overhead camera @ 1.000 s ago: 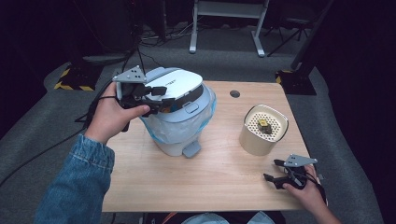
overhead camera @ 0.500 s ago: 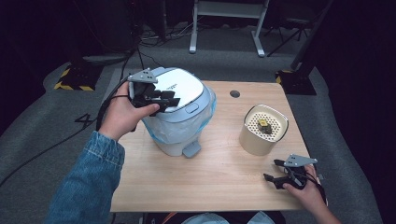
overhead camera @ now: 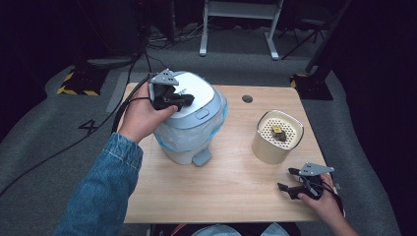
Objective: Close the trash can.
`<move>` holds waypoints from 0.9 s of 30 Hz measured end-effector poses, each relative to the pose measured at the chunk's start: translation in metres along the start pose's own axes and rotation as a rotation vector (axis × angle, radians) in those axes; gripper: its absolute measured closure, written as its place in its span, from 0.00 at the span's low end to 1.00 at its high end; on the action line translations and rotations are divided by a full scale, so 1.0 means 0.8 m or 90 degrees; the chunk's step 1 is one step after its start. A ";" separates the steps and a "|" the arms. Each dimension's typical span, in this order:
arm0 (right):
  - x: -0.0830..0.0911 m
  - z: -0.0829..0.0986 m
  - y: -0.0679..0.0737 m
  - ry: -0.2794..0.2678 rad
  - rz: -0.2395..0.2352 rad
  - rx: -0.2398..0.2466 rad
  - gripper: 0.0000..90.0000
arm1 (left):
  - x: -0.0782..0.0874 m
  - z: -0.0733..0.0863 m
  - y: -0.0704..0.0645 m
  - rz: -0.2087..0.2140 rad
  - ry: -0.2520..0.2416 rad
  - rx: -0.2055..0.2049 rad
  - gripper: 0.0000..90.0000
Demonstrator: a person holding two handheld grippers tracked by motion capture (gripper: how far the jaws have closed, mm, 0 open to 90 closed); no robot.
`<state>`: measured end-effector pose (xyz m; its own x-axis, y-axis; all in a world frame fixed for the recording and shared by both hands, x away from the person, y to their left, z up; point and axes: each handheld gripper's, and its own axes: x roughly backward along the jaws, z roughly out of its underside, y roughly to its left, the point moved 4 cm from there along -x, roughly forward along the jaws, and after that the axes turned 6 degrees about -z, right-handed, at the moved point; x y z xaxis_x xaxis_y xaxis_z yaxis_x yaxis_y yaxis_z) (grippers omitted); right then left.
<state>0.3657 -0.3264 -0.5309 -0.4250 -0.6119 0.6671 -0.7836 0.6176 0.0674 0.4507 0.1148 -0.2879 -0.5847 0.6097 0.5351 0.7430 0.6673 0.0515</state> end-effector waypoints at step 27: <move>0.000 0.001 0.001 0.001 -0.002 0.001 0.22 | 0.000 -0.001 -0.011 -0.022 0.007 -0.022 0.59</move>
<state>0.3649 -0.3266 -0.5309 -0.4215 -0.6139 0.6675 -0.7859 0.6145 0.0688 0.4443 0.1085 -0.2874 -0.6071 0.5816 0.5415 0.7332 0.6727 0.0995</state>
